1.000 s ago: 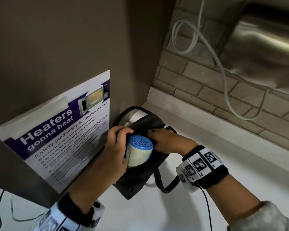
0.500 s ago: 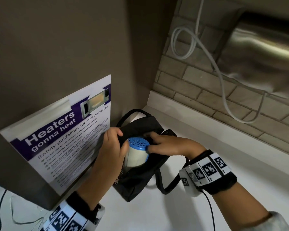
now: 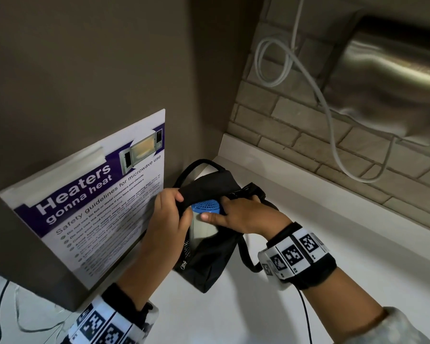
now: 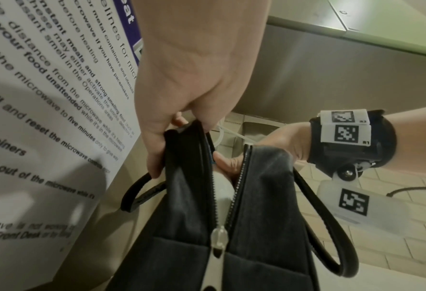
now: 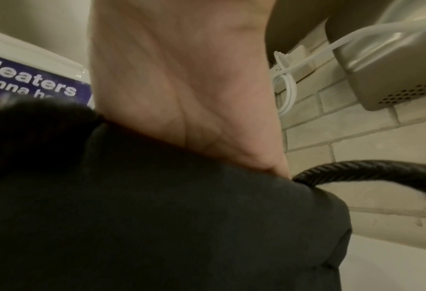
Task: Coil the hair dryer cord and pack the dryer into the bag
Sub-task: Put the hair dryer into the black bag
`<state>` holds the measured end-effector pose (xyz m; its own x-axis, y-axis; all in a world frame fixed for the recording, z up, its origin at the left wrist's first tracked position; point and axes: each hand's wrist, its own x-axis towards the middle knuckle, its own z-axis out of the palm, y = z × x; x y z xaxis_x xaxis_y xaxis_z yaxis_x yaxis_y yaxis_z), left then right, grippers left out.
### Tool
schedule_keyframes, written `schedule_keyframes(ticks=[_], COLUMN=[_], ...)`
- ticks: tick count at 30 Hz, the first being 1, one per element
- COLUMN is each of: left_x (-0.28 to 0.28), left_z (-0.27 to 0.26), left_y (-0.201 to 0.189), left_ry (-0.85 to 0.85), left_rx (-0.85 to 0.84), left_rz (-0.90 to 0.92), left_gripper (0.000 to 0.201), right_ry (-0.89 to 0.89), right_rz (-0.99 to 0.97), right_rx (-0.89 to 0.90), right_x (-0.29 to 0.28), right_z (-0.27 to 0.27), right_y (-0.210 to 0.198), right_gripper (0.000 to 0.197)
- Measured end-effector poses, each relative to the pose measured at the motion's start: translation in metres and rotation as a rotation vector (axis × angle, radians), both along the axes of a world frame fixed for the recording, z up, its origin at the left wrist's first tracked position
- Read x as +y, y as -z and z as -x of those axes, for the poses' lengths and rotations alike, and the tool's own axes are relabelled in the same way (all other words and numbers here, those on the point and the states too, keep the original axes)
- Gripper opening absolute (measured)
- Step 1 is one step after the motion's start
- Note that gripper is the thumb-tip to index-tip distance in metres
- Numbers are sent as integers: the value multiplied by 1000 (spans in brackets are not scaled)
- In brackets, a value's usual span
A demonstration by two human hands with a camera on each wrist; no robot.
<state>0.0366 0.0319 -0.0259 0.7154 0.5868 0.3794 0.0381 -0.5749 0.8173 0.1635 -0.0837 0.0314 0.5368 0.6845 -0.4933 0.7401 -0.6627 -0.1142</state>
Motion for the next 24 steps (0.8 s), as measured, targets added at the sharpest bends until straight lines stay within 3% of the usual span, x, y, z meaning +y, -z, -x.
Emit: schedule_keyframes(ticks=[6,11,16,21,24], left_x=[3,6,3,-3,-4], left_z=[3,1,-2,0,1], left_y=[-4,-6,-3,8,23], left_ry=[-92,-120,-98,-164,-204], left_rx=[25,19,-7,-9,33], left_rz=[-203,-215,-173,-32,177], left_gripper=[22,20,18,29,32], right_ry=[-79,-184,-212,-49,-31], right_rz=[-89,-296,-672,-793,-732], right_rx=[38,60,-132,-126,-252], right_x=[-6,-13,-12,-16,-15], right_z=[-8,-7,7,20,25], right_y=[2,-17,-21,-12,-6], right_gripper=[82,44,6,13,37])
